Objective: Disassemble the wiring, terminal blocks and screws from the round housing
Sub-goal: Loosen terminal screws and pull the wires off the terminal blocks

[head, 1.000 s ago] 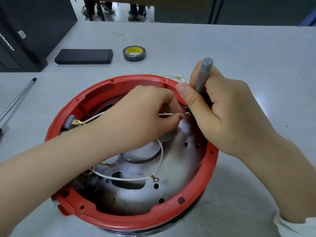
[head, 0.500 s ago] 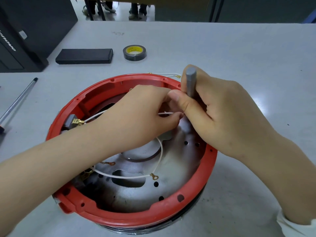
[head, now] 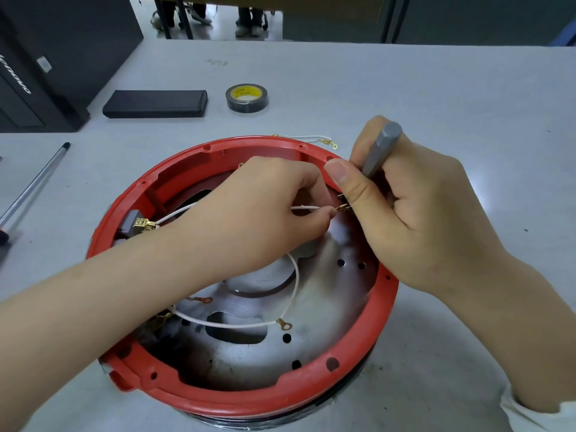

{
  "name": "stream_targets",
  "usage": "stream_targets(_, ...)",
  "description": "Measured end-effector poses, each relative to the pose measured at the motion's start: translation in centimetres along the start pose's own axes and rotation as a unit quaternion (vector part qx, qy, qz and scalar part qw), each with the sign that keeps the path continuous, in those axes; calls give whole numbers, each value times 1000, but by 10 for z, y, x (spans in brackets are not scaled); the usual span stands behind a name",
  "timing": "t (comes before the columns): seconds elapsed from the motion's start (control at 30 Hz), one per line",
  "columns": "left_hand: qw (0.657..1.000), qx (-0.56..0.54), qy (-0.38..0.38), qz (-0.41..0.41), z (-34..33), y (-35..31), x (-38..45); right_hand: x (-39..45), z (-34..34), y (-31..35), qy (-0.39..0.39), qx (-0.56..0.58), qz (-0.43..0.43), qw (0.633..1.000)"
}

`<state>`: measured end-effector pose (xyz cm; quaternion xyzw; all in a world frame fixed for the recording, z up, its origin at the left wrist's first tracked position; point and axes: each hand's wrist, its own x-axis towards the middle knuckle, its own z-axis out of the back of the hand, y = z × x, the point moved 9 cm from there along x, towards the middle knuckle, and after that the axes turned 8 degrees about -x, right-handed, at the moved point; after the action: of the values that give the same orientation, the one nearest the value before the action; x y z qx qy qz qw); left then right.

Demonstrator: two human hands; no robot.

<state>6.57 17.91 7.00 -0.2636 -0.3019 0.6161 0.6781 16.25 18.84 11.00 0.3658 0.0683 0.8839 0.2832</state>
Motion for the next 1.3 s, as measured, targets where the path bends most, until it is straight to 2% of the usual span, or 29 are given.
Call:
stream_targets(0.23,1000,-4,2,3,0,-3,-1,5,-5,6,37,-53,23,998)
stream_targets(0.47,1000,-19,-1,10,-1,1,0,4,-10,-19,28,75,-91,993)
stream_targets(0.63,1000,-24,-7,8,-1,4,1,-3,-10,-27,-4,122,-112,986)
stream_targets(0.83,1000,-31,-6,3,-1,6,1,-6,2,-18,-52,68,-68,994)
stream_targets(1.03,1000,-22,1,5,-2,6,0,0,-2,-6,4,-17,-33,999)
stream_targets(1.3,1000,-17,0,2,-1,6,0,-1,2,0,-4,-20,-11,1000)
